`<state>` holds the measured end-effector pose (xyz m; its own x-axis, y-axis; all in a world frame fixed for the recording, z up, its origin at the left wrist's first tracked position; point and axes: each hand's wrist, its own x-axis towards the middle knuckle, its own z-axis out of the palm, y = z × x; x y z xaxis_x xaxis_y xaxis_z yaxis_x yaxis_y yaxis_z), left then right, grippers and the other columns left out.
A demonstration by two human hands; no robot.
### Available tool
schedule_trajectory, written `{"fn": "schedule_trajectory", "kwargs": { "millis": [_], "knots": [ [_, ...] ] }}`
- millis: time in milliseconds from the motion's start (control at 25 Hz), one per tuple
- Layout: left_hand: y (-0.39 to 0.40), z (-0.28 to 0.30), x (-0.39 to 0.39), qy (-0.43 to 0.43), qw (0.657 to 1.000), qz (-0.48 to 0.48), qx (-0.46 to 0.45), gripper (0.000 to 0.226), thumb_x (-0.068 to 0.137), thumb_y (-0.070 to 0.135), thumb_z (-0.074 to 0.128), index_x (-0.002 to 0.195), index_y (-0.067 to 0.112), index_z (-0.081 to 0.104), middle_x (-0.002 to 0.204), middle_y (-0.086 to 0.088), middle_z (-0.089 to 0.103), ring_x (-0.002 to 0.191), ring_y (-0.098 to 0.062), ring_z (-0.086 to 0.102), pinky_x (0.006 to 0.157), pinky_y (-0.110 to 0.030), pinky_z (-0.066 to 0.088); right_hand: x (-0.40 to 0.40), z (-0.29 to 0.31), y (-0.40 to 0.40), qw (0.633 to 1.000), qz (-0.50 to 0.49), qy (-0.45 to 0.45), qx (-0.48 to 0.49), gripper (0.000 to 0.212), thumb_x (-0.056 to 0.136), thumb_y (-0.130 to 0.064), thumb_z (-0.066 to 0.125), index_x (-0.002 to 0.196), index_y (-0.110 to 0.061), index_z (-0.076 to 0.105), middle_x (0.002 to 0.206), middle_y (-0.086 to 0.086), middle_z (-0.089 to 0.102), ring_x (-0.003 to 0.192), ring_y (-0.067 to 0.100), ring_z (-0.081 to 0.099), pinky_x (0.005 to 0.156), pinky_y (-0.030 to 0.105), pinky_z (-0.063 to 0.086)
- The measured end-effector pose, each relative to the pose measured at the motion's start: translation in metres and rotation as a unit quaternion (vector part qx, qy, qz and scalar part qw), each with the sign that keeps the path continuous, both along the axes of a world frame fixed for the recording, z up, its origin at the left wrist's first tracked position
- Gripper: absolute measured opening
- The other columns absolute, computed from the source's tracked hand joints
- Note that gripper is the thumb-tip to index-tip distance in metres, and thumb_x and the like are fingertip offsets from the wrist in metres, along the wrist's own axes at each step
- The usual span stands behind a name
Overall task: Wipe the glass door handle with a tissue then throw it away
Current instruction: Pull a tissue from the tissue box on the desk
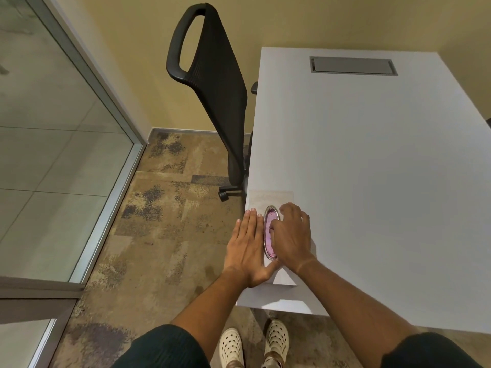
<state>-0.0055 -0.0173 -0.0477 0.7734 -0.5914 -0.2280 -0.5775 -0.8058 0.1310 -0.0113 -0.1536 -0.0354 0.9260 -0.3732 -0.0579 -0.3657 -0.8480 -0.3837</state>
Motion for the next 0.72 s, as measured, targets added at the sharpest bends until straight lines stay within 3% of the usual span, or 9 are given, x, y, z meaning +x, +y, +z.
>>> {"fn": "schedule_trajectory", "kwargs": {
  "millis": [160, 360, 520, 720],
  "knots": [
    [0.001, 0.001, 0.000, -0.003, 1.000, -0.001, -0.003, 0.102, 0.080, 0.086, 0.002, 0.135, 0.015, -0.047, 0.153, -0.013, -0.040, 0.148, -0.028, -0.032, 0.124, -0.047, -0.009, -0.007, 0.009, -0.004, 0.991, 0.087, -0.044, -0.095, 0.022, 0.086, -0.032, 0.069, 0.101, -0.017, 0.075, 0.120, 0.009, 0.064, 0.112, 0.026, 0.056, 0.095, 0.039, 0.044],
    [0.000, 0.003, -0.001, -0.002, 1.000, 0.004, -0.011, 0.099, 0.079, 0.086, -0.001, 0.134, 0.018, -0.047, 0.150, -0.010, -0.043, 0.148, -0.028, -0.031, 0.125, -0.047, -0.009, -0.015, 0.017, -0.013, 0.990, 0.066, -0.087, -0.090, 0.020, 0.085, -0.031, 0.068, 0.095, -0.016, 0.075, 0.104, 0.008, 0.068, 0.095, 0.024, 0.059, 0.080, 0.037, 0.046],
    [0.000, 0.004, -0.002, 0.000, 1.000, 0.004, 0.002, 0.102, 0.078, 0.088, 0.000, 0.135, 0.017, -0.045, 0.152, -0.012, -0.041, 0.148, -0.029, -0.031, 0.125, -0.047, -0.009, -0.020, 0.025, -0.016, 0.993, 0.039, -0.104, 0.033, 0.022, 0.091, -0.031, 0.062, 0.099, -0.013, 0.071, 0.102, 0.005, 0.072, 0.092, 0.019, 0.061, 0.084, 0.030, 0.043],
    [-0.001, 0.003, -0.002, 0.001, 1.000, 0.007, 0.017, 0.106, 0.079, 0.088, 0.004, 0.142, 0.013, -0.037, 0.158, -0.015, -0.032, 0.149, -0.030, -0.029, 0.125, -0.047, -0.008, -0.025, 0.036, -0.022, 0.968, -0.009, -0.164, 0.191, 0.011, 0.091, -0.020, 0.065, 0.095, -0.010, 0.065, 0.092, 0.004, 0.072, 0.082, 0.016, 0.065, 0.079, 0.027, 0.056]
  ]
}}
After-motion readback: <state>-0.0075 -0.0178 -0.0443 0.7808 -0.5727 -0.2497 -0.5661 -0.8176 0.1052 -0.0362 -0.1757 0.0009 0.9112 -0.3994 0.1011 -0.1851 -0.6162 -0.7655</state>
